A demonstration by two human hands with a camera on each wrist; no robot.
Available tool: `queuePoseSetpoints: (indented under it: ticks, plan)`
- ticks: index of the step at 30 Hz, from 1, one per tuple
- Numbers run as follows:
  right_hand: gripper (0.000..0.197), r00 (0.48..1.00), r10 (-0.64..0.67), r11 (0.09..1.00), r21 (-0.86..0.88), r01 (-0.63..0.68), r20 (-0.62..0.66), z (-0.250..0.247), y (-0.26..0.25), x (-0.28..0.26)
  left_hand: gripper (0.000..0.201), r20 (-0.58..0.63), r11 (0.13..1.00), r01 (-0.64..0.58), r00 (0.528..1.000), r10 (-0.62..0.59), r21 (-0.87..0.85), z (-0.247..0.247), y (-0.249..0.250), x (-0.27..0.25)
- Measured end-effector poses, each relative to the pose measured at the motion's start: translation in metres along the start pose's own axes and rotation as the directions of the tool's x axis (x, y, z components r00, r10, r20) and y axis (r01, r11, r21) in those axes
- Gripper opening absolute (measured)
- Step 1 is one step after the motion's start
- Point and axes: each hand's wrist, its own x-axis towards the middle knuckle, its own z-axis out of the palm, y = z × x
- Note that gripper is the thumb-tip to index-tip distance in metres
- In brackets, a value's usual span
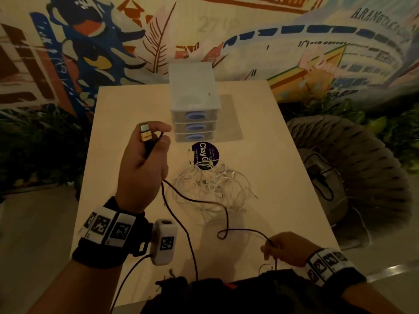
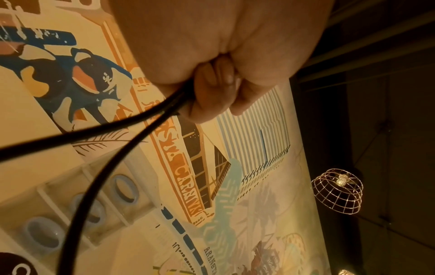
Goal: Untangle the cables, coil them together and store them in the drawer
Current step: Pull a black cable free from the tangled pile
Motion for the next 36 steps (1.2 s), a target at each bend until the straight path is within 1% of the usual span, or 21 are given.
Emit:
queuePoseSetpoints:
  ticks: [5, 7, 9, 11, 12, 14, 15, 16, 18, 19, 20, 21, 24, 26, 28, 30, 31, 32, 34, 35, 36]
  plan:
    - [0.03, 0.987, -0.029, 0.989, -0.136, 0.05, 0.158, 0.029, 0.027, -0.003, 0.024, -0.054, 0.996, 0.013, 0.998, -0.018, -0.093, 0.023, 0.016, -0.016]
    - [0.031, 0.973, -0.069, 0.977, -0.182, 0.11, 0.218, 0.039, 0.042, 0.0, 0.028, -0.03, 0.986, 0.055, 0.998, -0.061, -0.154, 0.034, 0.021, -0.025]
    - [0.031, 0.967, -0.104, 0.962, -0.222, 0.157, 0.234, 0.037, 0.049, -0.004, 0.03, 0.014, 0.973, 0.101, 0.995, -0.1, -0.206, 0.047, 0.024, -0.036]
    - [0.041, 0.977, -0.167, 0.953, -0.232, 0.195, 0.133, 0.024, 0.047, -0.014, 0.031, 0.082, 0.962, 0.145, 0.988, -0.129, -0.231, 0.06, 0.025, -0.048]
    - [0.046, 0.978, -0.203, 0.952, -0.225, 0.207, 0.039, 0.014, 0.042, -0.019, 0.03, 0.128, 0.956, 0.175, 0.981, -0.148, -0.236, 0.066, 0.026, -0.054]
    - [0.059, 0.952, -0.26, 0.964, -0.103, 0.246, -0.16, -0.015, 0.023, -0.034, 0.028, 0.243, 0.948, 0.228, 0.955, -0.173, -0.223, 0.078, 0.027, -0.068]
    - [0.064, 0.924, -0.294, 0.954, -0.01, 0.301, -0.244, -0.031, 0.009, -0.044, 0.027, 0.301, 0.951, 0.238, 0.938, -0.173, -0.196, 0.084, 0.028, -0.075]
    - [0.063, 0.879, -0.35, 0.921, 0.054, 0.386, -0.324, -0.045, -0.007, -0.054, 0.027, 0.356, 0.958, 0.239, 0.919, -0.17, -0.158, 0.091, 0.03, -0.082]
    - [0.048, 0.728, -0.515, 0.814, 0.01, 0.581, -0.453, -0.069, -0.043, -0.073, 0.025, 0.457, 0.968, 0.234, 0.874, -0.166, -0.096, 0.103, 0.033, -0.094]
    - [0.036, 0.656, -0.583, 0.757, -0.026, 0.653, -0.48, -0.076, -0.06, -0.08, 0.024, 0.505, 0.969, 0.236, 0.847, -0.165, -0.078, 0.108, 0.035, -0.099]
    - [0.031, 0.608, -0.621, 0.708, -0.023, 0.706, -0.494, -0.08, -0.076, -0.085, 0.023, 0.544, 0.969, 0.238, 0.822, -0.165, -0.066, 0.112, 0.035, -0.103]
    - [0.031, 0.586, -0.636, 0.666, 0.026, 0.745, -0.502, -0.081, -0.089, -0.088, 0.021, 0.572, 0.968, 0.243, 0.804, -0.165, -0.064, 0.116, 0.036, -0.107]
    - [0.039, 0.579, -0.664, 0.498, 0.297, 0.815, -0.474, -0.078, -0.111, -0.087, 0.016, 0.604, 0.958, 0.27, 0.781, -0.161, -0.094, 0.118, 0.035, -0.113]
    - [0.042, 0.587, -0.654, 0.387, 0.456, 0.802, -0.477, -0.075, -0.114, -0.086, 0.015, 0.602, 0.953, 0.287, 0.779, -0.175, -0.095, 0.114, 0.033, -0.113]
    - [0.046, 0.624, -0.61, 0.289, 0.597, 0.749, -0.489, -0.074, -0.114, -0.085, 0.017, 0.588, 0.952, 0.3, 0.781, -0.209, -0.06, 0.109, 0.03, -0.114]
    - [0.039, 0.657, -0.559, 0.219, 0.674, 0.705, -0.506, -0.075, -0.113, -0.083, 0.021, 0.579, 0.949, 0.314, 0.777, -0.246, -0.019, 0.104, 0.026, -0.115]
    - [0.038, 0.673, -0.531, 0.221, 0.682, 0.697, -0.515, -0.077, -0.113, -0.083, 0.022, 0.581, 0.947, 0.322, 0.772, -0.26, -0.004, 0.101, 0.024, -0.115]
    - [0.036, 0.681, -0.515, 0.257, 0.664, 0.702, -0.521, -0.078, -0.113, -0.082, 0.021, 0.586, 0.944, 0.33, 0.763, -0.272, 0.008, 0.1, 0.023, -0.116]
    - [0.03, 0.665, -0.544, 0.376, 0.56, 0.738, -0.512, -0.08, -0.113, -0.081, 0.02, 0.602, 0.939, 0.342, 0.744, -0.288, 0.026, 0.099, 0.021, -0.118]
    - [0.03, 0.655, -0.568, 0.413, 0.516, 0.751, -0.499, -0.081, -0.113, -0.079, 0.02, 0.611, 0.938, 0.345, 0.736, -0.29, 0.031, 0.099, 0.02, -0.118]
    - [0.031, 0.648, -0.588, 0.422, 0.5, 0.757, -0.484, -0.081, -0.112, -0.079, 0.02, 0.621, 0.94, 0.341, 0.73, -0.285, 0.03, 0.1, 0.02, -0.118]
